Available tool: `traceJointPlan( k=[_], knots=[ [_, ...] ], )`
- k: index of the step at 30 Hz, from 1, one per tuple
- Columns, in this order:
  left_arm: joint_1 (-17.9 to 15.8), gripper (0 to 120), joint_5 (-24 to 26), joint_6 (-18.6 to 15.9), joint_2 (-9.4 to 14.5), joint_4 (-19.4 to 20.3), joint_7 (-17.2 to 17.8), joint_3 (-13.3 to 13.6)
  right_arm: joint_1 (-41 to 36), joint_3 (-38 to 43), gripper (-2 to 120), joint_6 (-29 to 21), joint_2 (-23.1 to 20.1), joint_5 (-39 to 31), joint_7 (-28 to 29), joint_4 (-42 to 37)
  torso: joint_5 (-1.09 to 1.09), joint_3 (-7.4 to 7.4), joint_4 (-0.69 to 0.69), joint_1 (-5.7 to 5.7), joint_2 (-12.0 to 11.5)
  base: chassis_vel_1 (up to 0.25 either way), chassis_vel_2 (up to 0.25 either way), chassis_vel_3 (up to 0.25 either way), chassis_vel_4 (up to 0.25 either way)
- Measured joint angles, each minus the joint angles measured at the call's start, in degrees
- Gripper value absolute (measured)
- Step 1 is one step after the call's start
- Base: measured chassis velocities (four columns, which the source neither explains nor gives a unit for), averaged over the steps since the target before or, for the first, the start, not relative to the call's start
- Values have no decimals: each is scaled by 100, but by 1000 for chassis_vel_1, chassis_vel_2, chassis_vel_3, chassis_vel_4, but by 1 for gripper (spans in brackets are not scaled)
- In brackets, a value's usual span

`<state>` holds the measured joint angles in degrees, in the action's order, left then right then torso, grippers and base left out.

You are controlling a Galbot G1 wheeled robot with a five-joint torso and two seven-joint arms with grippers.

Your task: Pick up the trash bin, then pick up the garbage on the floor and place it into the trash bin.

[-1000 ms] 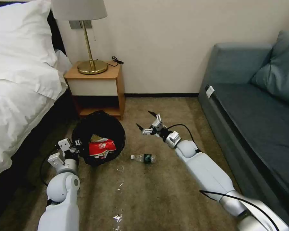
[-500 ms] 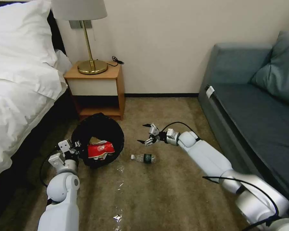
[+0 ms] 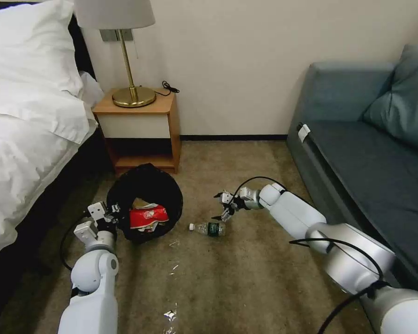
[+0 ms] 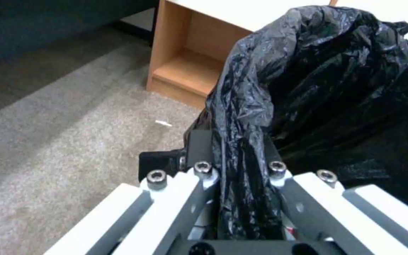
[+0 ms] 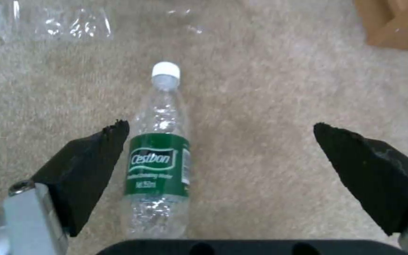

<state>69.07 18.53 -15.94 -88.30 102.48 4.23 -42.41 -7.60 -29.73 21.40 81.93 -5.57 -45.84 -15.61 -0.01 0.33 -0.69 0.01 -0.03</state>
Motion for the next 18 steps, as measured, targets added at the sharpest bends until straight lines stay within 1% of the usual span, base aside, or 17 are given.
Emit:
traceJointPlan(
  k=[4, 8, 18],
  knots=[
    [39, 4, -11, 4, 0, 47, -8, -4, -22, 44, 100, -14, 74, 99, 59, 91, -1, -1, 0, 0, 0, 0, 0, 0, 0],
    [96, 4, -32, 6, 7, 224, -12, -53, -61, 103, 100, -37, 175, 291, 121, 182, 0, -1, 0, 0, 0, 0, 0, 0, 0],
    [171, 4, -179, 72, -71, 249, -5, -73, -224, 82, 100, -135, 261, 451, 298, 310, 0, 0, -1, 0, 0, 0, 0, 0, 0]
  ],
)
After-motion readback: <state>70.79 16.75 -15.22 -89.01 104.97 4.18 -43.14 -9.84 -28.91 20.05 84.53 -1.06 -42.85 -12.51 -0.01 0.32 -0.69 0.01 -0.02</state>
